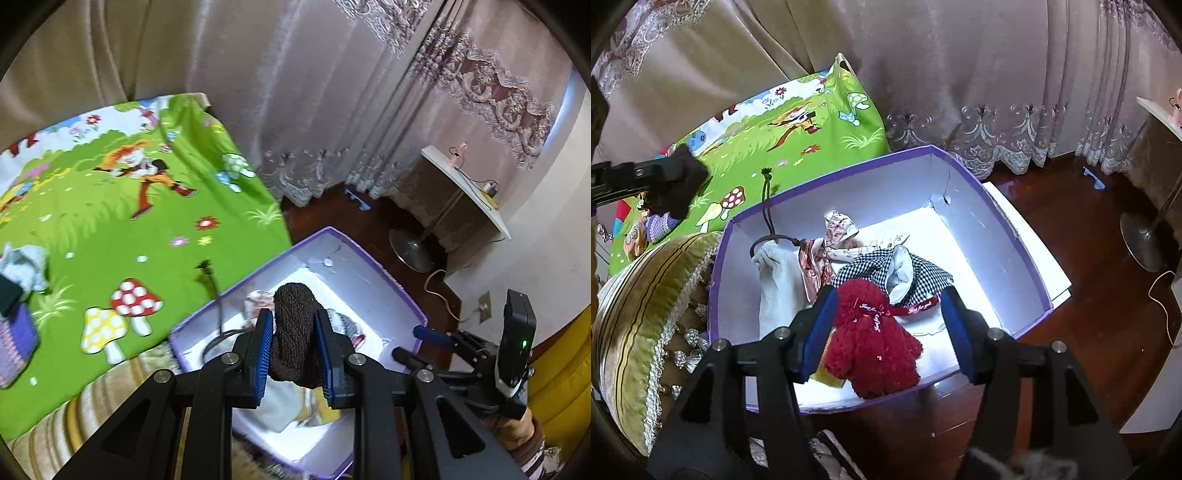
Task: Organize soft objects
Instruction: 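Open the right tool to drop the red toy while the left tool releases the brown glove, then move both open tools back to the pile of soft items, then grasp the dark green knit glove with the right tool while the left tool grasps the leopard-print cloth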
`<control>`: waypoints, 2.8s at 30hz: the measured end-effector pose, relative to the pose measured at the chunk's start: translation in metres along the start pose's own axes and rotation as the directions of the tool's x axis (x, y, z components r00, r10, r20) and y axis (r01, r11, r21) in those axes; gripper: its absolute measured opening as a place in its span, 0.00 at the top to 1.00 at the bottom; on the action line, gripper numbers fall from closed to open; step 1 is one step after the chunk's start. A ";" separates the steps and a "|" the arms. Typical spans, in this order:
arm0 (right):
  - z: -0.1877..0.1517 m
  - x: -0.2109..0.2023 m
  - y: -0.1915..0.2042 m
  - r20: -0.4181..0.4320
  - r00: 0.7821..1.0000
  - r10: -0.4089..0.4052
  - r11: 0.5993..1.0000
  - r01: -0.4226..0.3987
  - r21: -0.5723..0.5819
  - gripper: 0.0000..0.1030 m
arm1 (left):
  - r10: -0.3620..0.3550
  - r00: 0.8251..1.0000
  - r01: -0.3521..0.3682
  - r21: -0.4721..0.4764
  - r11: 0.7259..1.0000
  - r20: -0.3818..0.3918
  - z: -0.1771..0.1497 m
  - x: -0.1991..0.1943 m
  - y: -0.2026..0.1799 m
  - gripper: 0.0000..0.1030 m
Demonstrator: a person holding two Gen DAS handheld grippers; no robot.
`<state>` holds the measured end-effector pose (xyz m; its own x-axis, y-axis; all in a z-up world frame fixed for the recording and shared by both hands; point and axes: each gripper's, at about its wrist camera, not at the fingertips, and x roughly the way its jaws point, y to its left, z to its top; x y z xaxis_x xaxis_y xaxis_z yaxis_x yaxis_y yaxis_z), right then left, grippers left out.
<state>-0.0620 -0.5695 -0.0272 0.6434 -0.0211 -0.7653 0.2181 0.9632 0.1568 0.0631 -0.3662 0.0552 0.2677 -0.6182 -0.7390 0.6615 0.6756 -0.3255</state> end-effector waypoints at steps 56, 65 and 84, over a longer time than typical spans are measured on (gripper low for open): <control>0.098 0.033 0.278 -0.016 0.964 0.264 0.872 -0.246 -0.424 0.28 | 0.374 0.911 -0.204 -0.598 0.775 0.174 -0.091 -0.172 0.301 0.51; 0.116 0.063 0.344 -0.038 0.955 0.294 0.825 -0.273 -0.496 0.28 | 0.337 0.925 -0.152 -0.640 0.753 0.178 -0.089 -0.177 0.337 0.51; 0.135 0.156 0.443 -0.115 0.951 0.288 0.733 -0.296 -0.612 0.28 | 0.163 0.975 -0.009 -0.711 0.703 0.149 -0.051 -0.116 0.390 0.73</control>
<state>0.2339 -0.1822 0.0072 0.5899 0.2884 -0.7542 -0.4802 0.8762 -0.0405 0.2544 -0.0111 -0.0158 0.4732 -0.5527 -0.6860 -0.0357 0.7660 -0.6418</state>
